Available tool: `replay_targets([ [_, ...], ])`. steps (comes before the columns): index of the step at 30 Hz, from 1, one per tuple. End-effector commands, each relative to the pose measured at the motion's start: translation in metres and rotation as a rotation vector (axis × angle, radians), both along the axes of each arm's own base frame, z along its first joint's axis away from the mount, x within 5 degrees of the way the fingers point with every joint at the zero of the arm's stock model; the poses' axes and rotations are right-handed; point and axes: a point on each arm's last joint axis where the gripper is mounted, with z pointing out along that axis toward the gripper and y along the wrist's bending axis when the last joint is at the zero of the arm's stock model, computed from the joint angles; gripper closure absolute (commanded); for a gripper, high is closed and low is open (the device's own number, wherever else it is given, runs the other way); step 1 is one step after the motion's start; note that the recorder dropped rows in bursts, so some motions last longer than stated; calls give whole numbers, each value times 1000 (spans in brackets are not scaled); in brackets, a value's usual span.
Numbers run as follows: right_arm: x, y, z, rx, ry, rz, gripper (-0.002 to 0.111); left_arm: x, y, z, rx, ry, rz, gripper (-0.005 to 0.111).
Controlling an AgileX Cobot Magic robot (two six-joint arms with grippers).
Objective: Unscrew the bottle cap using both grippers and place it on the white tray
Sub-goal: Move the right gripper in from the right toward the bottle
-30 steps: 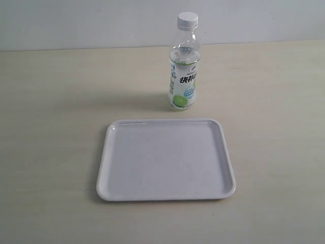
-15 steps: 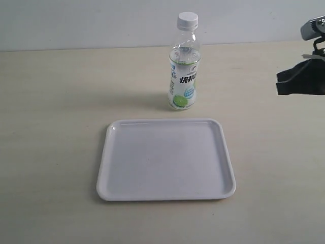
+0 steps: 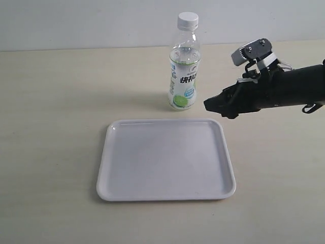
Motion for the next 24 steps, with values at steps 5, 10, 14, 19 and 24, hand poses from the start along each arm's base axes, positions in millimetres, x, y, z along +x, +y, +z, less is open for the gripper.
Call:
replay_targets([
  [5, 10, -18, -5, -86, 91, -241, 42, 0, 0, -1, -2, -4, -7, 107],
  [10, 8, -12, -4, -68, 79, -164, 43, 0, 0, -1, -2, -4, -7, 107],
  [14, 6, -11, -5, -19, 137, -204, 43, 0, 0, -1, -2, -4, -7, 107],
  [19, 2, -14, -1, -28, 199, -254, 43, 0, 0, -1, -2, -4, -7, 107],
  [24, -2, -11, 2, -21, 223, -183, 43, 0, 0, -1, -2, -4, -7, 107],
])
